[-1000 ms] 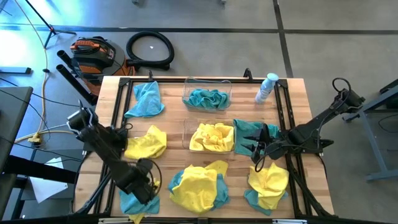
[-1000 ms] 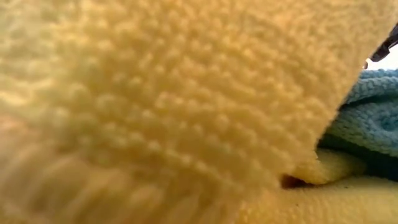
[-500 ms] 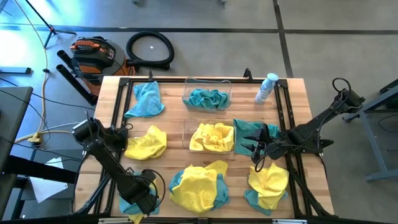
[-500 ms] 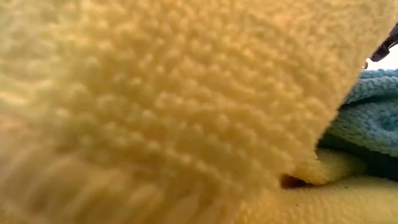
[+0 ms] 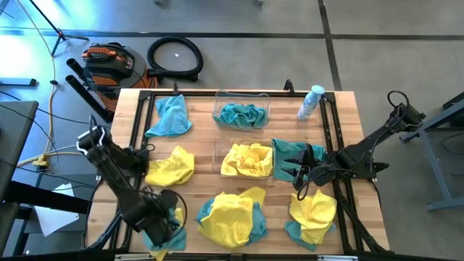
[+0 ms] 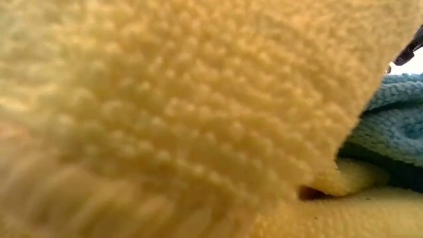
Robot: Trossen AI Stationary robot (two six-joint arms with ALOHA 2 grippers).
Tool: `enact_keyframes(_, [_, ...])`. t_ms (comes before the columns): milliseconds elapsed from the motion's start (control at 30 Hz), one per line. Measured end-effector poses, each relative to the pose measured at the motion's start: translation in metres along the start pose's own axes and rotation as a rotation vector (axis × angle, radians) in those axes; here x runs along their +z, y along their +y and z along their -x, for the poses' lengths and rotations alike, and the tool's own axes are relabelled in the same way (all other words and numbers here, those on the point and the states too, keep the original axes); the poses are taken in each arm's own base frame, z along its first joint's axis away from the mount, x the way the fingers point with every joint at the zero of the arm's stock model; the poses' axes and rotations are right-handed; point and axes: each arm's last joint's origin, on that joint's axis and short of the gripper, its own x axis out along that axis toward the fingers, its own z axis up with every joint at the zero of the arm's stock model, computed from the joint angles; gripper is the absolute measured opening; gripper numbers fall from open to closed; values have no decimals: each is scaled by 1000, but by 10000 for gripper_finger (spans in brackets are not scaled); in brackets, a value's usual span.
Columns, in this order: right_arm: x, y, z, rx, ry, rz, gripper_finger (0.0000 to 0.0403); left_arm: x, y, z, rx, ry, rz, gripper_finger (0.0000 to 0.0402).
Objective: Sort microfiber towel by color & place in baskets
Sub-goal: Put the blue towel into the top transparent bin
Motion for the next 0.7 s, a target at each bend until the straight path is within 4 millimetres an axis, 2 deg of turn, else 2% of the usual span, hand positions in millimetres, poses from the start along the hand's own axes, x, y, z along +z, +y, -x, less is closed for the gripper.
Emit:
enact_keyframes(167, [0, 0, 0, 0, 0, 3, 171, 19, 25, 42, 43, -205, -55, 1])
enact_keyframes(300, [0, 0, 0, 0, 1, 3, 171, 43, 45, 65, 12, -390, -130, 0])
enact_keyframes(533, [0, 0, 0, -1, 1, 4, 171, 92, 92, 94, 97, -580, -179, 0])
enact_keyframes(700, [0, 0, 0, -3, -1, 11, 171, 128, 126, 115, 215, -732, -143, 0])
